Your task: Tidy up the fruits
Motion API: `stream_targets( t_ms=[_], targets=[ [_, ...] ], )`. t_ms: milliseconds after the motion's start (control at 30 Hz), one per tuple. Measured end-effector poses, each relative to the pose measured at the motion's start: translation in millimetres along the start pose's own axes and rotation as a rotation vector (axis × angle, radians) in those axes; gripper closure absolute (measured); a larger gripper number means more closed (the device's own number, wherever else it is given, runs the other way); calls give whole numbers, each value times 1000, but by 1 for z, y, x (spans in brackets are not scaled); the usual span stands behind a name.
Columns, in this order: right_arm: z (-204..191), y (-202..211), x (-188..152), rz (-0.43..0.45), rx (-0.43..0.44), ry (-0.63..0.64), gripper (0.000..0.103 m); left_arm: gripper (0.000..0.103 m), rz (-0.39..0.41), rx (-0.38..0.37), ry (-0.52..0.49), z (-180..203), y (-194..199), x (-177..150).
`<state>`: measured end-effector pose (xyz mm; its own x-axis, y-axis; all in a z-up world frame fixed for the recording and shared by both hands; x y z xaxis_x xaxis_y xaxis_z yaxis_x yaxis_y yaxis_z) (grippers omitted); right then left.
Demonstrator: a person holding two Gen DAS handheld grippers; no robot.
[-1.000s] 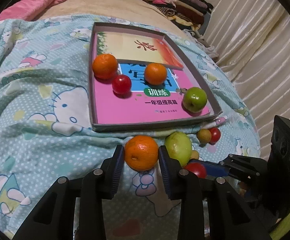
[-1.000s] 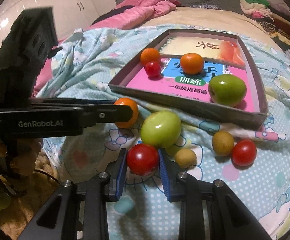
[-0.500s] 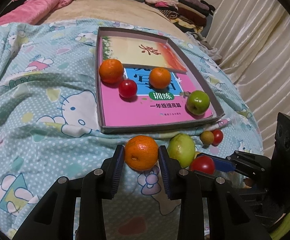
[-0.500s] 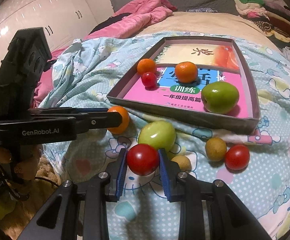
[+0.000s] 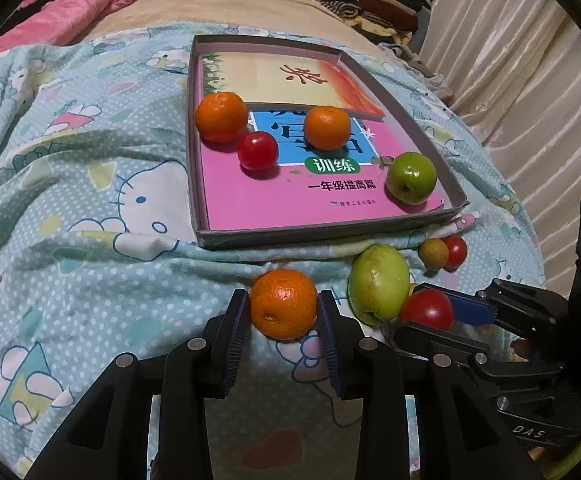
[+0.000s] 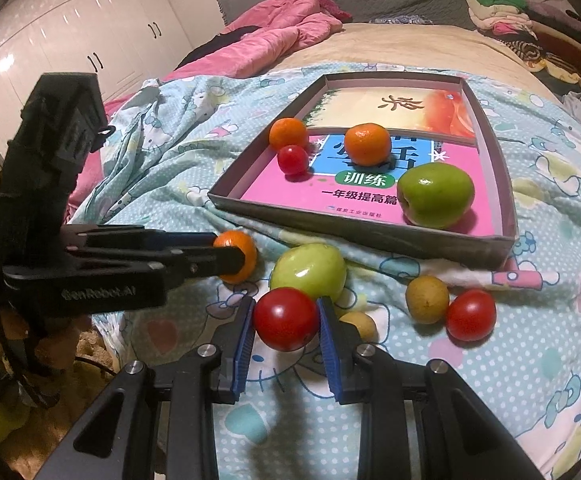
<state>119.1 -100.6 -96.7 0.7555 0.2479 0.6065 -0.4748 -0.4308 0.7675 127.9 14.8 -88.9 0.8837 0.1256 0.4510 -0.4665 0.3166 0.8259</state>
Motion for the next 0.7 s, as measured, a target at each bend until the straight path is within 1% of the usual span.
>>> stream_targets(
  t_ms=[167,333,400,500,700],
  targets=[
    [1,0,0,1,-2,-3,72,64,-16,-8,13,-2,-6,0],
    [2,2,2,11,-6,-3,72,65,-21,12,-19,4,-10,0],
    [3,3,3,18,-9,-4,72,65,-11,19,-32,7,-9,1],
    [5,7,6,37,-12,-11,72,66,14,15,-31,8,-1,2],
    [6,22,14,106,-28,-8,72,66,108,-3,-11,10,29,12]
  ],
)
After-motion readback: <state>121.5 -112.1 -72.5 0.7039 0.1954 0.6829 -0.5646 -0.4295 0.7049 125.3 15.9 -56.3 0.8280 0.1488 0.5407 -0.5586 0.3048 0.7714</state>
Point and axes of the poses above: each gripper's, at about its wrist camera, not at the fingertips, and y roughly against the way its jaws point, z to its right, x to its top, the point moved 5 cm from there along -y, roughly the way its jaws point, and after that the axes turned 5 degrees about -x, right-handed, at the moved point
